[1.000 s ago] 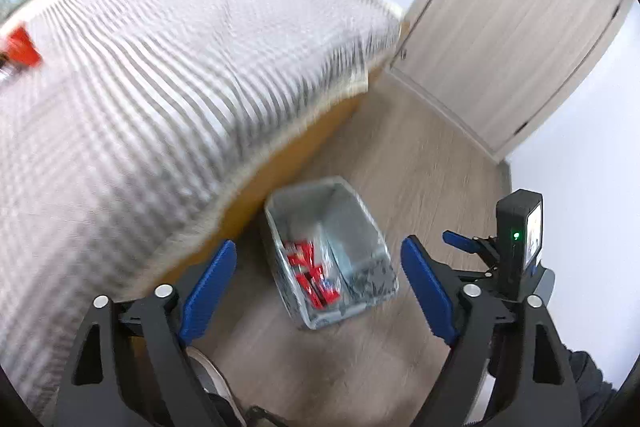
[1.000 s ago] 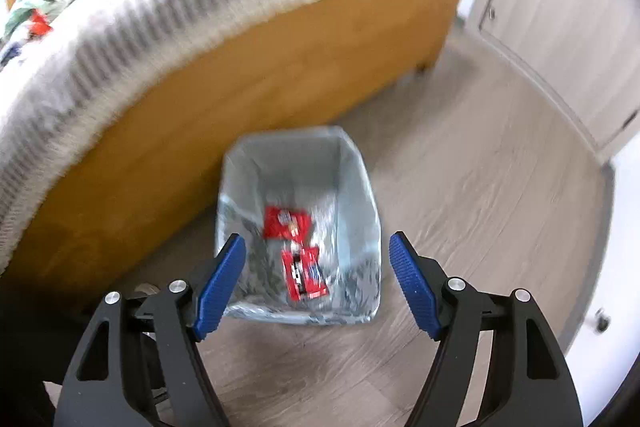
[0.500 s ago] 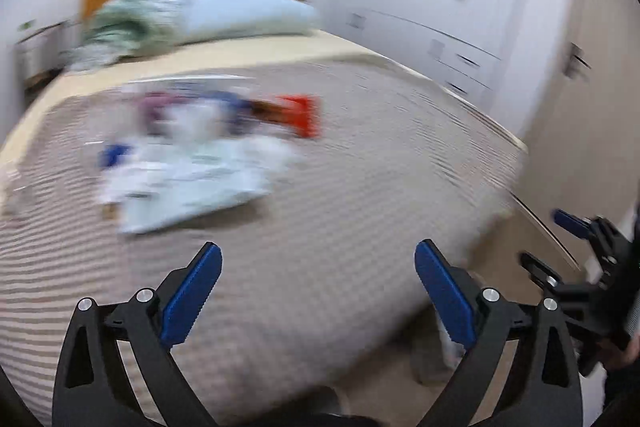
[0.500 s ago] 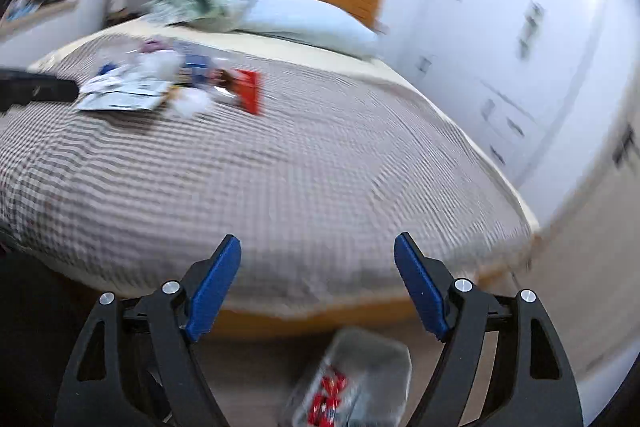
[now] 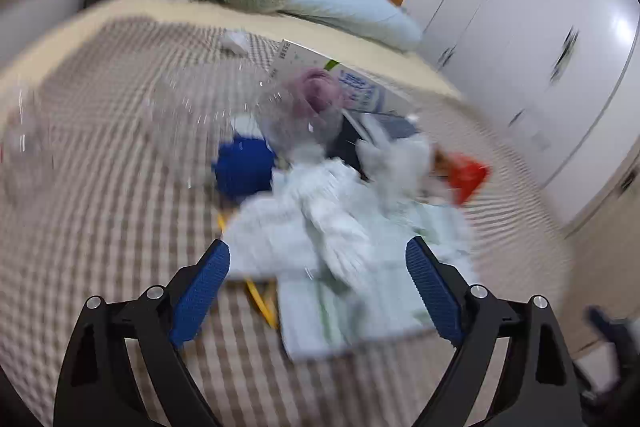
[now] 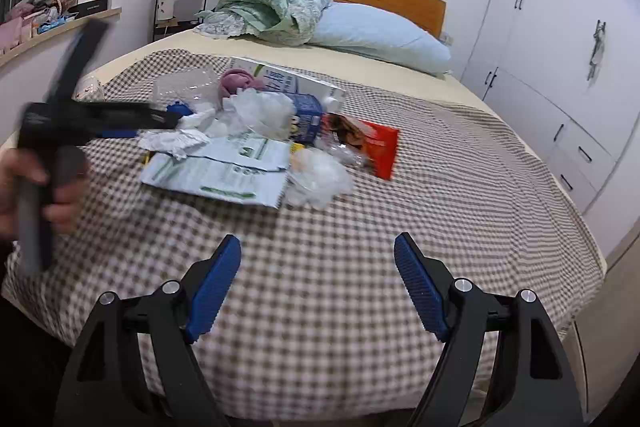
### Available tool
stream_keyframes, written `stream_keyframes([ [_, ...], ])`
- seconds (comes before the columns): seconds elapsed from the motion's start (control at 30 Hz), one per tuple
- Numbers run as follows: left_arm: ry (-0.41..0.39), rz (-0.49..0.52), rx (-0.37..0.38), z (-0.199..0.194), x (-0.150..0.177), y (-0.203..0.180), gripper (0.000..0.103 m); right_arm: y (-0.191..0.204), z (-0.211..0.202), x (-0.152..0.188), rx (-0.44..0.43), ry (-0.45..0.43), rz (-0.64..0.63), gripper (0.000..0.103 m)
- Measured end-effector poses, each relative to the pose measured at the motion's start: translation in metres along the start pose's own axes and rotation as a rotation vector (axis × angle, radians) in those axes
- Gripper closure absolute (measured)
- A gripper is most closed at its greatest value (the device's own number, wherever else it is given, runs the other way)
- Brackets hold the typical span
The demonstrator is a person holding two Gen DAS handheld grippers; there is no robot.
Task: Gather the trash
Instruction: 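Grasp white tissue with the left tool while the right tool grasps a plastic bag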
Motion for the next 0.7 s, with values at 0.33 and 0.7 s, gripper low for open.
stream_keyframes([
  [0.33, 0.065, -0.121, 0.111, -0.008, -0.015, 0.04, 0.094, 0.044, 0.043, -0.021, -0.015, 0.029, -0.161, 0.027],
  [0.7, -0.112, -0.26, 0.157, -0.071, -0.035, 0.091, 0.097, 0.073, 0.133, -0.115, -0.157, 0.056, -0.048, 0.027],
])
Point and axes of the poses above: each gripper's, at about its wrist camera, not at the fingertips, and z roughly the way its jaws point, y to its left, x to its underside, the point moved 9 cm from there along z, roughly the way its jaws point, and after that the axes turned 7 degrees about x, right-handed, at the moved point
